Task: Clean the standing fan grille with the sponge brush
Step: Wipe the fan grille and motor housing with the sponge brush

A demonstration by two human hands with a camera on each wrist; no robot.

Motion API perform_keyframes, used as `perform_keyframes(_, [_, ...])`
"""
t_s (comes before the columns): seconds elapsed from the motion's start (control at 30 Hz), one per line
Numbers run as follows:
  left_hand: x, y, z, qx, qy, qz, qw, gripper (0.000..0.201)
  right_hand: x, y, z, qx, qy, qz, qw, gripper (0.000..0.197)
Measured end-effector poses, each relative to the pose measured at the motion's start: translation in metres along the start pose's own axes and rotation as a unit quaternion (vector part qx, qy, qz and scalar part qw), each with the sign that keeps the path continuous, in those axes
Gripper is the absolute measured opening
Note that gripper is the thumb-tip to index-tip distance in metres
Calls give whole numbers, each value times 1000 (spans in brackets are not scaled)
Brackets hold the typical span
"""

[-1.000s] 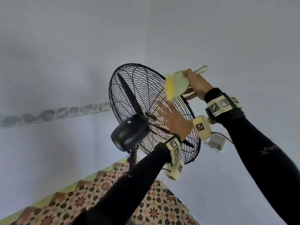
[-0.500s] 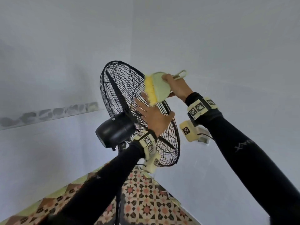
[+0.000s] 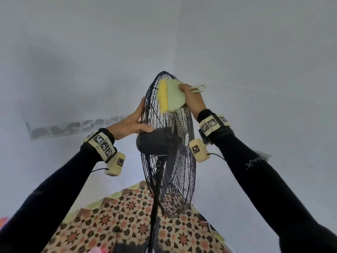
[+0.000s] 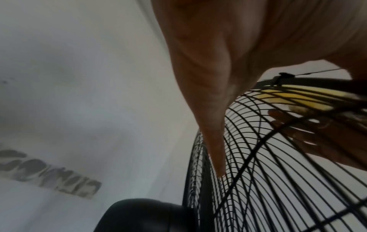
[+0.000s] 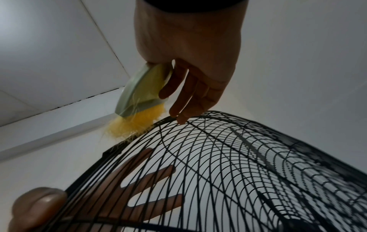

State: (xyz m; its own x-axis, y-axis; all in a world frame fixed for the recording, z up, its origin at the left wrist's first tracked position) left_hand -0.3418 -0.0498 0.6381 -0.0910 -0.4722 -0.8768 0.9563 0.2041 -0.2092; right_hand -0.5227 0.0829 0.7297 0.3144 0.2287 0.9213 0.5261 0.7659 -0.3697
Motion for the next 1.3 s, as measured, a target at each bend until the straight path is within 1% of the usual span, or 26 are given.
perform_keyframes(0.07, [1, 4, 12, 17, 20, 3, 1000, 121, 0, 0, -11, -12, 7, 15, 1000, 15])
perform_keyframes(0.1, [2, 6, 18, 27, 32, 6, 999, 122, 1, 3, -15, -17, 15, 27, 999, 10])
perform_keyframes(0.17, [4, 9, 28, 51, 58, 4, 997, 121, -3, 13, -22, -9, 27, 46, 999, 13])
perform_keyframes(0.2, [4, 11, 33, 55, 73, 9, 996, 121, -8, 21, -25, 6, 32, 44, 999, 15])
perform_keyframes(0.27, [4, 14, 43, 56, 91, 24, 994, 118, -28, 40, -32, 55, 50, 21, 997, 18])
perform_keyframes(0.33, [2, 18, 53, 60, 94, 26, 993, 108, -51, 55, -40, 120, 100, 27, 987, 24])
perform_keyframes(0.4, [2, 21, 64, 48, 107, 38, 992, 102, -67, 64, -46, 159, 143, 54, 975, 31])
perform_keyframes(0.5, [3, 27, 78, 9, 126, 62, 990, 102, -77, 57, -49, 169, 137, 68, 974, 32])
perform_keyframes(0.57, [1, 29, 81, 1, 129, 64, 990, 101, -71, 43, -44, 122, 124, 109, 979, 31])
perform_keyframes(0.63, [-6, 30, 78, -7, 129, 63, 990, 90, -51, 24, -27, 11, 86, 147, 985, 27])
perform_keyframes(0.7, [-11, 30, 68, -15, 134, 59, 989, 88, -24, 1, -2, -108, 88, 176, 974, 25])
perform_keyframes(0.73, [-14, 29, 62, -16, 134, 55, 989, 88, -10, -13, 10, -149, 115, 189, 964, 23])
perform_keyframes(0.77, [-16, 28, 56, -24, 136, 49, 989, 89, 3, -29, 19, -168, 152, 198, 954, 21])
perform_keyframes(0.83, [-20, 26, 49, -61, 143, 48, 987, 84, 22, -65, 28, -156, 226, 186, 943, 24])
perform_keyframes(0.9, [-28, 21, 46, -132, 138, 59, 980, 79, 32, -99, 31, -123, 309, 174, 927, 28])
perform_keyframes(0.93, [-35, 18, 44, -171, 119, 69, 975, 72, 35, -113, 30, -107, 350, 173, 914, 29])
perform_keyframes(0.97, [-45, 14, 41, -215, 85, 76, 970, 60, 36, -124, 28, -92, 377, 169, 906, 29])
perform_keyframes(1.0, [-54, 10, 36, -251, 42, 94, 963, 44, 36, -133, 26, -82, 389, 159, 904, 28])
perform_keyframes(1.03, [-63, 3, 30, -268, -14, 127, 955, 39, 36, -139, 25, -77, 395, 151, 903, 27])
perform_keyframes(1.07, [-68, -6, 24, -265, -97, 168, 944, 63, 36, -143, 25, -82, 401, 152, 900, 24])
perform_keyframes(1.1, [-68, -16, 17, -244, -174, 215, 930, 97, 33, -148, 23, -84, 409, 151, 896, 20])
perform_keyframes(1.13, [-68, -24, 10, -230, -236, 250, 910, 122, 31, -152, 20, -82, 422, 149, 891, 14])
perform_keyframes(1.17, [-67, -30, 4, -234, -283, 261, 893, 136, 29, -154, 16, -74, 434, 151, 885, 10])
perform_keyframes(1.2, [-61, -35, 3, -252, -313, 255, 880, 140, 27, -155, 10, -68, 446, 159, 878, 11])
perform_keyframes(1.23, [-56, -37, 4, -278, -330, 238, 870, 139, 27, -153, 3, -62, 455, 173, 871, 14])
perform_keyframes(1.3, [-43, -37, 11, -319, -341, 195, 862, 130, 31, -142, -11, -44, 463, 232, 854, 23])
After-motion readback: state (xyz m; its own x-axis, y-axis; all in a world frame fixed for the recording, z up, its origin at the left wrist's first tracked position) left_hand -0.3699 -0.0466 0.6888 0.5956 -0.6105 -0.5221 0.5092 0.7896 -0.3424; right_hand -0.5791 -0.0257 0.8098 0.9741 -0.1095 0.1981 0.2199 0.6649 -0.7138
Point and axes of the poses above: each hand's wrist, its own y-axis away from the middle knuckle, its own z-axis out of the back of the hand, x = y × z, the point moved 5 cm from there along -y, towards the middle knuckle, and after that the axes turned 8 degrees about x, right-handed, at the moved point
